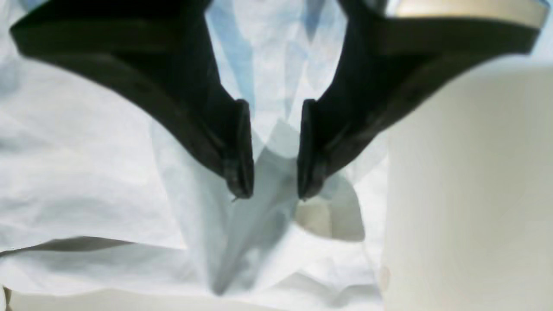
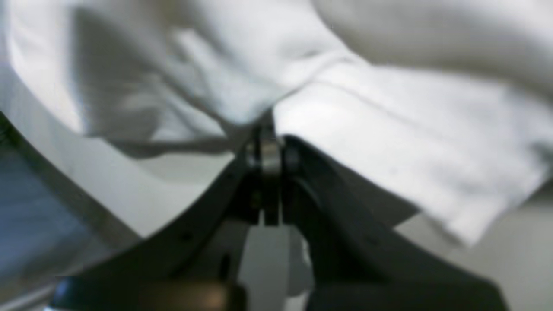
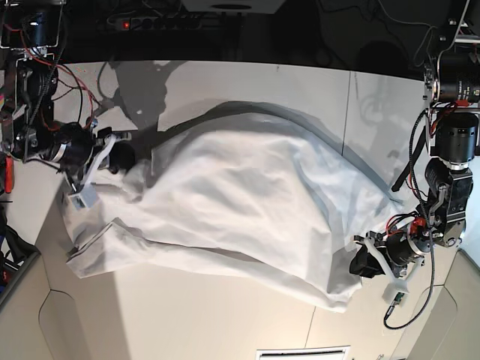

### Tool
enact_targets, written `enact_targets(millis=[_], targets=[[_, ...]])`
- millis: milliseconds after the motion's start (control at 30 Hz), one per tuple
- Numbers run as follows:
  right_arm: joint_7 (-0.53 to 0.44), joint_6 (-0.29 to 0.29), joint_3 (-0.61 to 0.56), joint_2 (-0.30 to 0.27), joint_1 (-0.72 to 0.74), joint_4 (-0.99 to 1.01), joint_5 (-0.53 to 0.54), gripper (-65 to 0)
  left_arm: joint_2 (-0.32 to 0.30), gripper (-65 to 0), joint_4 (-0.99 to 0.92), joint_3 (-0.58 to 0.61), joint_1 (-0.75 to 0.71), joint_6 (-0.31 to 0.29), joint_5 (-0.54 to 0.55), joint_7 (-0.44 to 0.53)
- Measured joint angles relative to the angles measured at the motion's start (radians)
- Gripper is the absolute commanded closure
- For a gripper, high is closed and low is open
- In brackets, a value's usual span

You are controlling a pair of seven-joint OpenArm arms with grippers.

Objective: Layout the t-shirt on the table in an organized manner, then fold the t-shirt properly
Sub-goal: 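Grasp the t-shirt edge with the right gripper and pull it outward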

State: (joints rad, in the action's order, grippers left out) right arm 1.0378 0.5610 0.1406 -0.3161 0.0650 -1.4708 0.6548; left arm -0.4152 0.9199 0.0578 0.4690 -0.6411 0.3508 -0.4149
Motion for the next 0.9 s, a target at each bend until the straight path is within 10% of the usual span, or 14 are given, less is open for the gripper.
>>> enact_targets(millis=[433, 900], targets=[[-0.034, 0.0, -0.003, 0.0, 0.171, -0.047, -0.069, 0.0, 0.0, -21.3, 0.0, 0.0, 0.0, 0.0, -0.002, 0.003], [-0.266, 0.001, -0.055, 0.127, 0.531, 0.542, -0.29, 0.0, 0.0, -21.3, 0.0, 0.0, 0.002, 0.001, 0.002, 0.011]])
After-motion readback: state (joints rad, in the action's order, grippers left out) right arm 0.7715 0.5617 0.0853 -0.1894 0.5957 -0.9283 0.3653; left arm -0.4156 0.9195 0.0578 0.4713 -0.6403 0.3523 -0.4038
